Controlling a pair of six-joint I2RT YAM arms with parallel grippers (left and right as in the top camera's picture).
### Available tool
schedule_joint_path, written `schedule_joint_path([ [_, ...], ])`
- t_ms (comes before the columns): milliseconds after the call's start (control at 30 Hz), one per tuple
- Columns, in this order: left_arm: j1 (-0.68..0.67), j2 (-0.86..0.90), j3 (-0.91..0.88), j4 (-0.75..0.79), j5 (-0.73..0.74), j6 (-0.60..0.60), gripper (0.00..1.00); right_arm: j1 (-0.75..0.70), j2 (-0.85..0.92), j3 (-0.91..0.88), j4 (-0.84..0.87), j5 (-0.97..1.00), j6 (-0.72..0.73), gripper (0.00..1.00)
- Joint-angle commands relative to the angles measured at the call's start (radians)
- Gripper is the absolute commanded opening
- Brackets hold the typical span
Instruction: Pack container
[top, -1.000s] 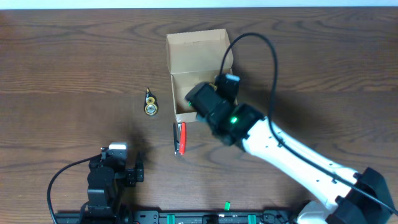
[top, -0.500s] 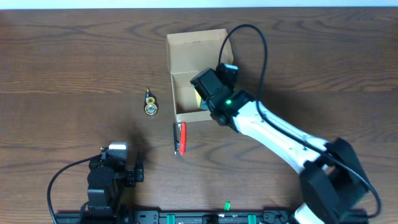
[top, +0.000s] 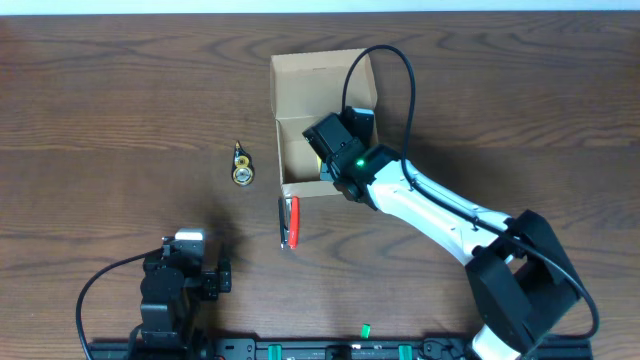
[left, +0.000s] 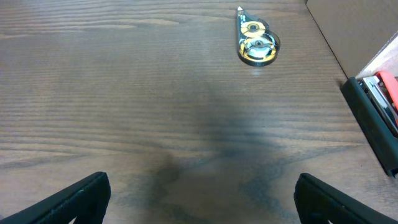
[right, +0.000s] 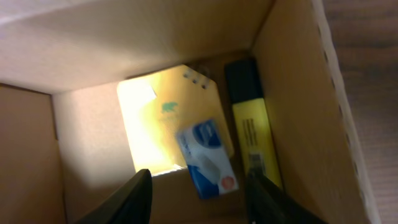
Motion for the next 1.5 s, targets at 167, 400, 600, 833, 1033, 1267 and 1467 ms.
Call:
schedule_joint_path([
  [167, 0.004, -0.006, -0.013, -0.001, -0.018, 0.017, 0.95, -0.015, 0.005, 0.061, 0.063, 0.008, -0.068, 0.49],
  [400, 0.004, -0.006, -0.013, -0.001, -0.018, 0.017, 0.95, -0.005, 0.005, 0.192, 0.019, 0.007, -0.127, 0.50],
  [600, 0.004, -0.006, -0.013, -0.001, -0.018, 0.017, 0.95, 0.050, 0.005, 0.320, -0.149, 0.000, -0.156, 0.58],
  [833, 0.004, -0.006, -0.013, -0.001, -0.018, 0.017, 0.95, 0.142, -0.001, 0.391, -0.338, -0.061, -0.156, 0.99],
  [1033, 0.004, -0.006, -0.013, -0.001, -0.018, 0.017, 0.95, 0.203, -0.034, 0.396, -0.431, -0.136, -0.155, 0.99],
  [1267, 0.004, -0.006, -0.013, -0.001, -0.018, 0.017, 0.95, 0.222, -0.065, 0.396, -0.487, -0.177, -0.155, 0.99],
  [1467, 0.004, -0.006, -0.013, -0.001, -0.018, 0.017, 0.96, 0.222, -0.065, 0.396, -0.550, -0.191, -0.216, 0.99],
])
